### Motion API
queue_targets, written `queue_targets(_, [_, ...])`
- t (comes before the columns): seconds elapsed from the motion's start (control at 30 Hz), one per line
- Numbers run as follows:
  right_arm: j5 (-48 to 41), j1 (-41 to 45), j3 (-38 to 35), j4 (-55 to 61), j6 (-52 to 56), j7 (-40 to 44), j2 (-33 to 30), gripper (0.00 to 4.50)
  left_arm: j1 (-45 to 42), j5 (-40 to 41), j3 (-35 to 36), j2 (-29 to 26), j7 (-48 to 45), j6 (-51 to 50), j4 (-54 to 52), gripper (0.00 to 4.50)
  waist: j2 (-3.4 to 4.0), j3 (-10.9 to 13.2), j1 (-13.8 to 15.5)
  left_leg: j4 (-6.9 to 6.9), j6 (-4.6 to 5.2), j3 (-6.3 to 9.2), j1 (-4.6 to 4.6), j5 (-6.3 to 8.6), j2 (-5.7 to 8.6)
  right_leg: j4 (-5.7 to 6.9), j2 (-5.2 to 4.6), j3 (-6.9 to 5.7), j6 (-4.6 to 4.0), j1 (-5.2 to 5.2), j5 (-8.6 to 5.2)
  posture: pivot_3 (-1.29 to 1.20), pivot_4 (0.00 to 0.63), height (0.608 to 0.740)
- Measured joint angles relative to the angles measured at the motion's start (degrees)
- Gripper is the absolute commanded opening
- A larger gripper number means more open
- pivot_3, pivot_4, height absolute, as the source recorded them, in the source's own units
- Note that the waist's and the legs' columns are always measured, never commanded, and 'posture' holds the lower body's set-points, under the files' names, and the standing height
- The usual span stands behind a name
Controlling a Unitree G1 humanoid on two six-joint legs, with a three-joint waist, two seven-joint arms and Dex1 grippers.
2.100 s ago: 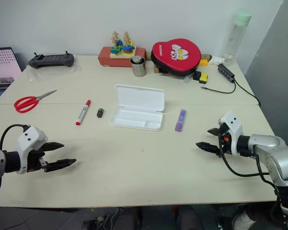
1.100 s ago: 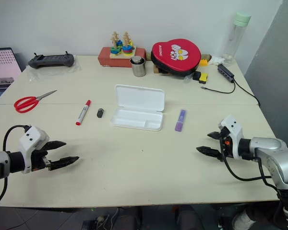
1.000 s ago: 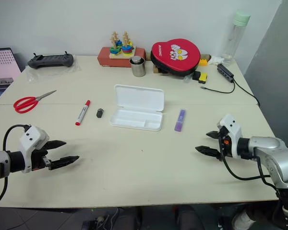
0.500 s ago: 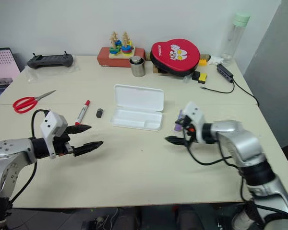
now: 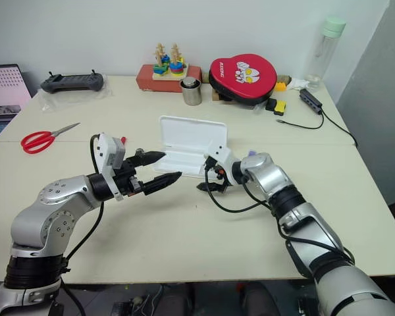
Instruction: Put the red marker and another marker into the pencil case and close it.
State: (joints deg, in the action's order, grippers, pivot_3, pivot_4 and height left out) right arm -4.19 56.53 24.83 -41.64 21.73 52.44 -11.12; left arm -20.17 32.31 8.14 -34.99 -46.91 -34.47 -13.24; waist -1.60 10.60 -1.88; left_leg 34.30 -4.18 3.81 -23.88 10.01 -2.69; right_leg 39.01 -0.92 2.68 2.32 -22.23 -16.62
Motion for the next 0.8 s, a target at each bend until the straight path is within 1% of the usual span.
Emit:
queue_targets(0.1, [1.22, 1.21, -0.55, -3.25, -1.78, 0.32, 0.61, 2.63, -0.14, -0.34, -0.02, 0.99, 1.77, 0.07, 0.01, 4.50, 0.00, 0.00, 0.05, 0.00, 0.00, 0.03, 0.00, 0.00, 0.01, 0.00, 0.00, -0.02, 0.00, 0.02, 0.00, 0.00, 0.150, 0.740])
queue_targets(0.23, [3.05, 2.23, -1.35, -6.17, -4.22, 0.04, 1.24, 1.52, -0.14, -0.35, 0.11, 1.05, 2.79, 0.09, 0.01, 4.50, 0.00, 0.00, 0.02, 0.01, 0.00, 0.05, 0.02, 0.00, 0.00, 0.02, 0.00, -0.03, 0.00, 0.03, 0.01, 0.00, 0.150, 0.740])
queue_targets(0.3, [3.45, 2.35, -1.75, -6.81, -4.98, 0.06, 1.31, 1.05, -0.14, -0.41, 0.11, 1.05, 3.13, 0.12, 0.02, 4.50, 0.00, 0.00, 0.02, 0.01, 0.00, 0.04, 0.02, 0.00, 0.01, 0.02, 0.00, -0.02, 0.00, 0.03, 0.01, 0.00, 0.150, 0.740])
queue_targets(0.33, [3.56, 2.35, -1.98, -6.87, -5.15, 0.19, 1.30, 0.91, -0.14, -0.46, 0.11, 1.04, 3.26, 0.12, 0.02, 4.50, 0.00, 0.00, 0.02, 0.01, 0.00, 0.05, 0.02, 0.00, 0.01, 0.02, 0.00, -0.02, 0.00, 0.03, 0.01, 0.00, 0.150, 0.740])
queue_targets(0.43, [4.23, 2.34, -2.30, -6.87, -5.54, 1.14, 1.26, 0.19, -0.15, -0.46, 0.11, 1.01, 3.50, 0.12, 0.02, 4.50, 0.00, 0.00, 0.02, -0.01, 0.00, 0.05, 0.02, 0.00, 0.01, 0.02, 0.00, -0.03, 0.00, 0.03, 0.01, 0.00, 0.150, 0.740])
queue_targets(0.47, [4.59, 2.33, -2.31, -6.87, -5.73, 1.31, 1.25, 0.03, -0.15, -0.46, 0.12, 0.96, 3.49, 0.12, 0.02, 4.50, 0.00, 0.00, 0.01, -0.01, 0.00, 0.05, 0.01, 0.00, 0.01, 0.02, 0.00, -0.03, 0.00, 0.02, 0.01, 0.00, 0.150, 0.740])
queue_targets(0.67, [5.25, -0.26, -2.64, -2.16, -5.81, 2.75, 0.03, 0.03, -0.53, -0.51, 0.66, 0.90, 3.50, 0.50, 0.77, 4.50, 0.00, 0.00, 0.03, 0.00, -0.01, 0.07, 0.00, 0.00, 0.01, 0.00, 0.00, -0.05, 0.00, 0.03, 0.01, 0.00, 0.150, 0.740])
queue_targets(0.73, [5.10, -3.14, -2.68, 3.25, -4.97, 4.91, -1.09, 0.03, -0.09, 0.37, 1.43, -0.24, 2.46, 0.49, 0.56, 4.50, 0.00, 0.00, -0.03, -0.02, -0.01, 0.08, -0.01, 0.00, 0.01, 0.01, 0.00, -0.05, 0.00, 0.01, 0.00, 0.00, 0.150, 0.740])
queue_targets(0.8, [4.83, -6.44, -2.15, 10.19, -3.42, 7.81, -2.86, 0.03, 2.03, 0.49, 2.57, -2.84, 0.89, 0.53, 0.33, 4.50, 0.01, 0.01, -0.08, -0.07, -0.01, 0.07, 0.01, 0.00, 0.01, 0.00, 0.00, -0.05, 0.00, 0.01, 0.00, 0.00, 0.150, 0.740])
